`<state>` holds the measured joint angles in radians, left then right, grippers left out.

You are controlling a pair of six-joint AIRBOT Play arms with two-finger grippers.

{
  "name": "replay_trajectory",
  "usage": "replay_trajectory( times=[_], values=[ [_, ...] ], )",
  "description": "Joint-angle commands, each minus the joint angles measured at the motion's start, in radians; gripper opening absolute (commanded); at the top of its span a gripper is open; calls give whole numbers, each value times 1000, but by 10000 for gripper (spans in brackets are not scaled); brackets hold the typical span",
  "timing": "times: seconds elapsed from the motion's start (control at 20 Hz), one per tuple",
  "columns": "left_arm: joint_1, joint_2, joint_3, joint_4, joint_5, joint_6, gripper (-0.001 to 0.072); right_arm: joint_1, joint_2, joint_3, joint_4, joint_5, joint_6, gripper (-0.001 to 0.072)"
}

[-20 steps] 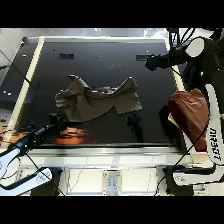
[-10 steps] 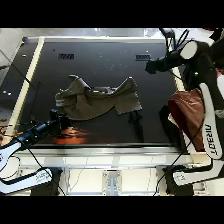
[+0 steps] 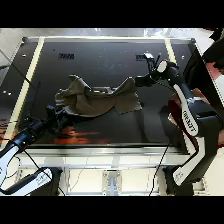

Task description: Fold the shirts.

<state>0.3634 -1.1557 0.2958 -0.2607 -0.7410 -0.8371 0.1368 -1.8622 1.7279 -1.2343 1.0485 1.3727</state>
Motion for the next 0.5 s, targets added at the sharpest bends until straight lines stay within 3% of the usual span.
replay_trajectory(
  times=[0.0,0.35,0.45],
  values=[
    [0,35,1,-2,-6,0,9,0,-68,1,45,-93,-3,410],
    [0,35,1,-2,-6,17,9,0,-140,1,115,-192,-5,397],
    [0,35,2,-2,-7,42,9,1,-152,1,173,-203,-6,130]
  ],
)
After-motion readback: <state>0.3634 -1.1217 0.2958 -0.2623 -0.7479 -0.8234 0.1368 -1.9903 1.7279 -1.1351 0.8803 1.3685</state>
